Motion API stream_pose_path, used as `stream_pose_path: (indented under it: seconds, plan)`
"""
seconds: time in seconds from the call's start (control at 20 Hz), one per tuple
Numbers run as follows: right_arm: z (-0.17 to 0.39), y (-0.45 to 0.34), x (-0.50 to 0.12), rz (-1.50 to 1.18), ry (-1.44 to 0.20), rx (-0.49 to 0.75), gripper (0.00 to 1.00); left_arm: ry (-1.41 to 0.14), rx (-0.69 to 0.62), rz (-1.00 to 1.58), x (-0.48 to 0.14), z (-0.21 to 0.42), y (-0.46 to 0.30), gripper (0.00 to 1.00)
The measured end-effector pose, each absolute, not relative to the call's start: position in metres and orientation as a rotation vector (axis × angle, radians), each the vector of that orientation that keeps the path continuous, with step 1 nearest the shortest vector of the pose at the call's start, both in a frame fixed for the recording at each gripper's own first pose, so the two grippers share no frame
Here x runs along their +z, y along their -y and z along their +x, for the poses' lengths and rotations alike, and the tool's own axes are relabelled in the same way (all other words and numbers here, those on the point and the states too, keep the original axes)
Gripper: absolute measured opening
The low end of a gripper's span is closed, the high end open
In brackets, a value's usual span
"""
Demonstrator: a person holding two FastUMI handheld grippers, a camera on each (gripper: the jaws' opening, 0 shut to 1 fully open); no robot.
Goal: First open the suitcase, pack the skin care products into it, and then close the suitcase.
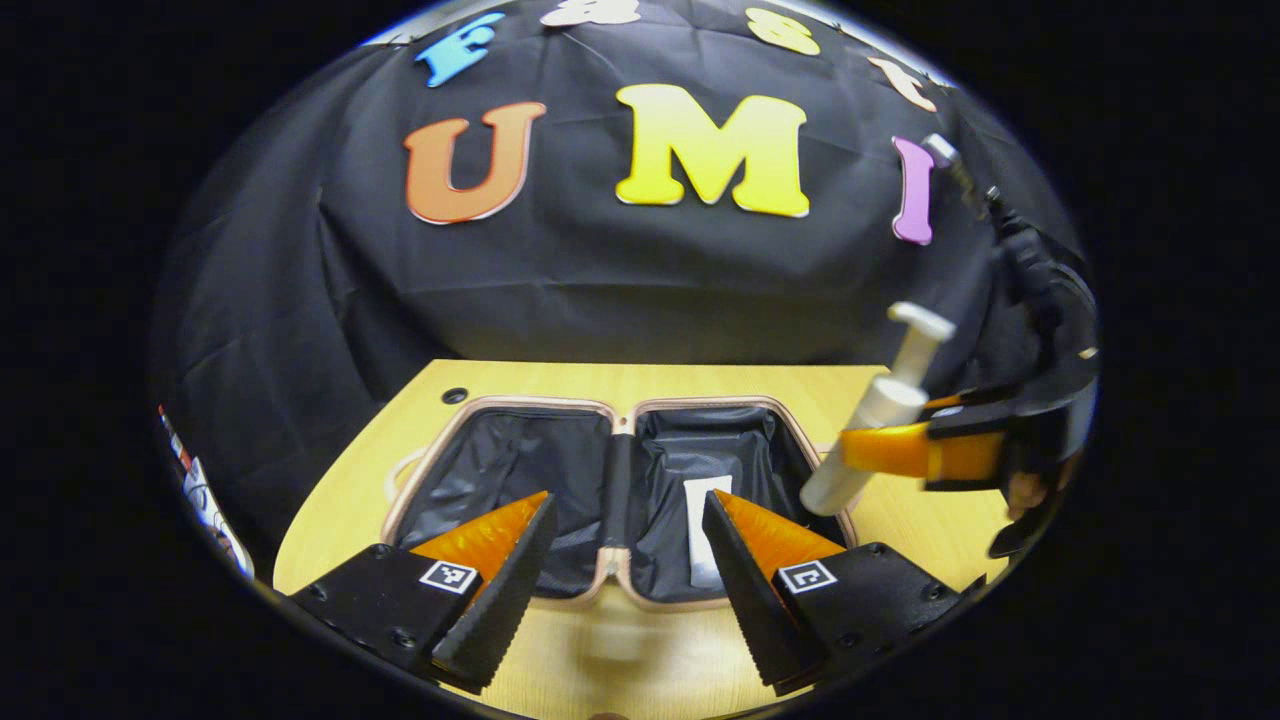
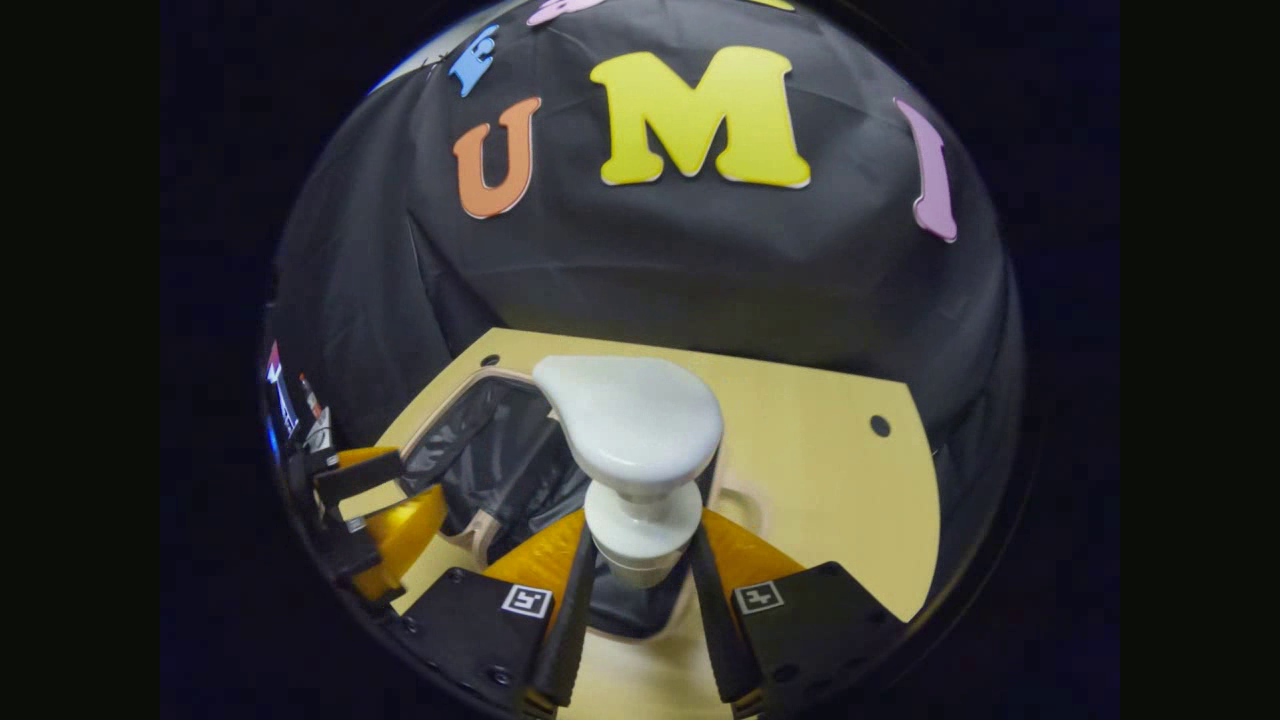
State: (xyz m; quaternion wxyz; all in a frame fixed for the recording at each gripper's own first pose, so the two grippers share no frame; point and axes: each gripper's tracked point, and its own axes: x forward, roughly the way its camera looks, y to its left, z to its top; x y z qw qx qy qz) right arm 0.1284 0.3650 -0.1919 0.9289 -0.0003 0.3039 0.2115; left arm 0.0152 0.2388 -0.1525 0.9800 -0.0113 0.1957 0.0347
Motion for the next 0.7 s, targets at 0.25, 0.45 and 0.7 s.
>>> stream_pose_path:
  seconds: [0.25,0.45,0.7]
  plan:
    - [0.116,-0.389,-0.251,0.029,-0.813,0.402,0.49,-0.331,0.168,-0.001,-0.132,-0.039,-0.282,0.93]
    - [0.106,-0.393,-0.283,-0.01,-0.928,0.342,0.49,-0.198,0.197,0.004,-0.091,-0.069,-0.297,0.93]
    - [0.14,-0.406,-0.285,0.015,-0.932,0.273,0.49,-0.148,0.198,-0.009,-0.07,-0.081,-0.305,0.93]
